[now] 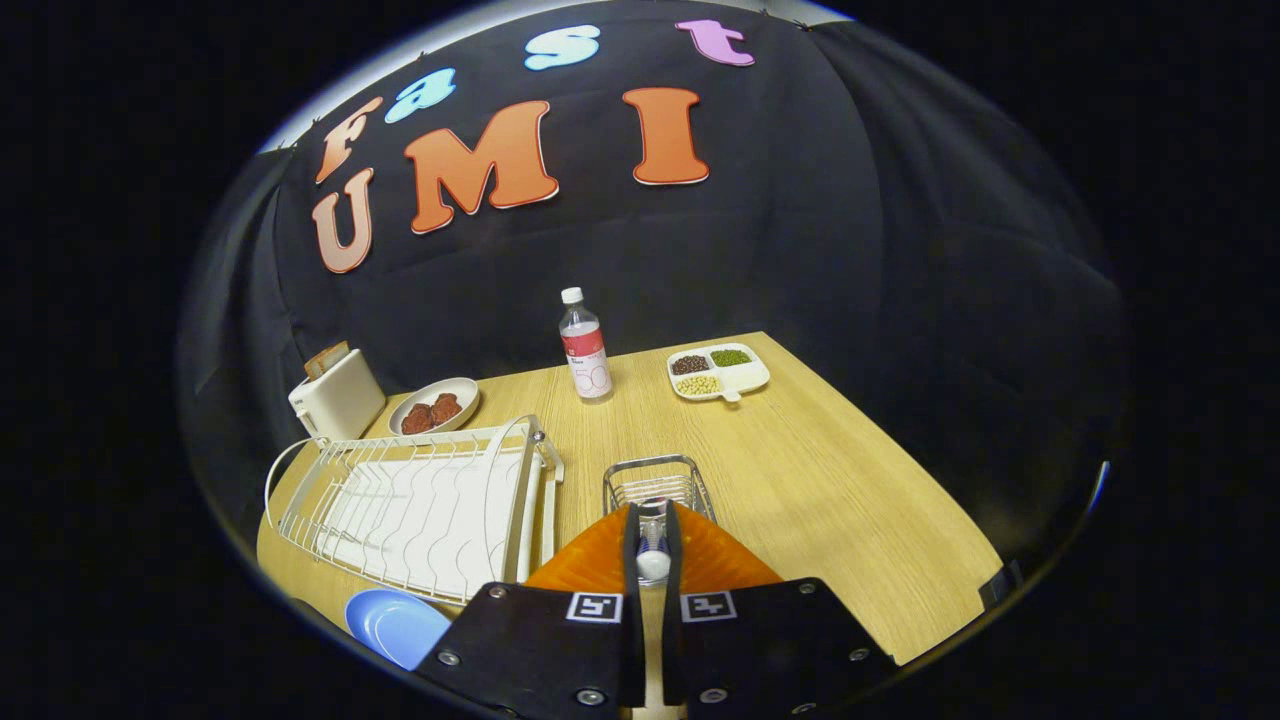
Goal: Take the plate from the dish rack, then take the spoon from the basket and place it into the plate.
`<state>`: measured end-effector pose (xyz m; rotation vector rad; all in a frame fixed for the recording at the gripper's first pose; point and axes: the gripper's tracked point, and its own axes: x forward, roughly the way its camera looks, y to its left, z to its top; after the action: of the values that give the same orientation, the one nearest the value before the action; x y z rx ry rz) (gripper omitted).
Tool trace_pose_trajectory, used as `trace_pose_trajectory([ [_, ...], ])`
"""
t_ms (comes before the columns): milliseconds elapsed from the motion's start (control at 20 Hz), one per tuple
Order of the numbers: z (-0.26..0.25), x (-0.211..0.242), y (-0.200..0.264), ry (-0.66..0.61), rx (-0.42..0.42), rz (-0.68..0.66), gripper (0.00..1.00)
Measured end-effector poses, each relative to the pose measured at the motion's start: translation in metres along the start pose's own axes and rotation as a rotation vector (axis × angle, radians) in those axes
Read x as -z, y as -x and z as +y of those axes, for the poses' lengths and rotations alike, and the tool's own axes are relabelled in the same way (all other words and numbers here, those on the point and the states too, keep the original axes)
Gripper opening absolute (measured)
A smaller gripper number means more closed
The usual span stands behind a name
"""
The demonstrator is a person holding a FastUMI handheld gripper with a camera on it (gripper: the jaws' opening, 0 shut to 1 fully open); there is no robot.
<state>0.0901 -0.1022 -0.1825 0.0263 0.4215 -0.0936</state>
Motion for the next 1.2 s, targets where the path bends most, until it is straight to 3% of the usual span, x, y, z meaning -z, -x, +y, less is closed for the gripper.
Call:
trace_pose_trajectory([
  [350,0.017,-0.027,0.054,0.01,-0.01,-0.071,0.07],
  [650,0.069,-0.032,0.114,0.01,-0.089,-0.113,0.07],
  [900,0.122,-0.018,0.15,0.035,-0.162,-0.114,0.07],
  [1200,0.183,0.029,0.166,0.063,-0.242,-0.089,0.07],
])
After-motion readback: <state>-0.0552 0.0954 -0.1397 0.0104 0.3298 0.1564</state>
